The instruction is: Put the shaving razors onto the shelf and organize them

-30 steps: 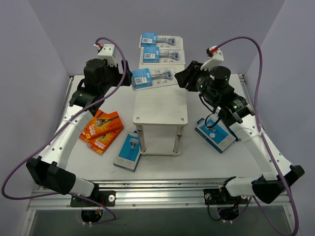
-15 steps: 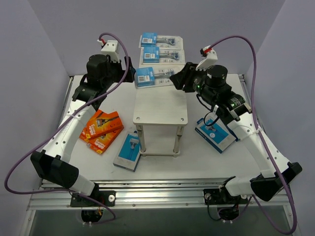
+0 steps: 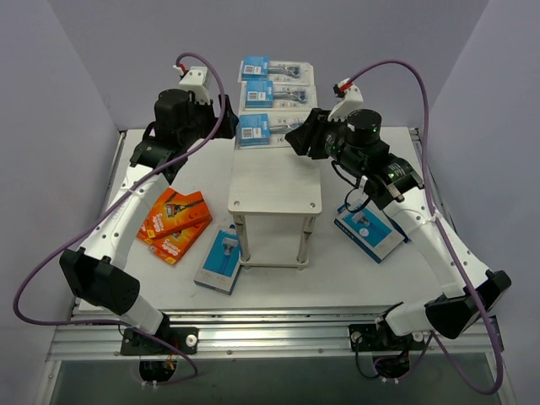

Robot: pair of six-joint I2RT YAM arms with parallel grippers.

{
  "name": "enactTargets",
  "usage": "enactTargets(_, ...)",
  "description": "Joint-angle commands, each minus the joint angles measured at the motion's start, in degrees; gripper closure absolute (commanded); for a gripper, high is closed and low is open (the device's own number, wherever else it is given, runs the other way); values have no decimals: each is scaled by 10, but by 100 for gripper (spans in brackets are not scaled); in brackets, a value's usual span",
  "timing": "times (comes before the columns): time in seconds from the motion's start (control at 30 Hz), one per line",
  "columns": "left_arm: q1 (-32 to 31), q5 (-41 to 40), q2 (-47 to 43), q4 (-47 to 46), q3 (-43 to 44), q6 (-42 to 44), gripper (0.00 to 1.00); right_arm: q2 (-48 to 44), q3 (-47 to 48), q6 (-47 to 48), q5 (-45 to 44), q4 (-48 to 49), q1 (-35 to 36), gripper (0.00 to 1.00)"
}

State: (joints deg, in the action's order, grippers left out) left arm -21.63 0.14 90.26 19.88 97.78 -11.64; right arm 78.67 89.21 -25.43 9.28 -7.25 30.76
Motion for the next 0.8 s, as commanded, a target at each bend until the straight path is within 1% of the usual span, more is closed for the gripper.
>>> enactTargets(0.0,-1,18,9,-23,36,-5,6,7,29,13,14,7,6,60)
enactTargets(0.47,-3,22,33,-16,58,-1,6,55,66,27,-16,-36,40,60)
enactTargets(0.63,-2,4,16,-11,50,14,6,70,73,25,-27,-44,43,60)
enactTargets(0.77,2,-43,-10,-2,38,42,6,80,83,24,-36,-53,47,60)
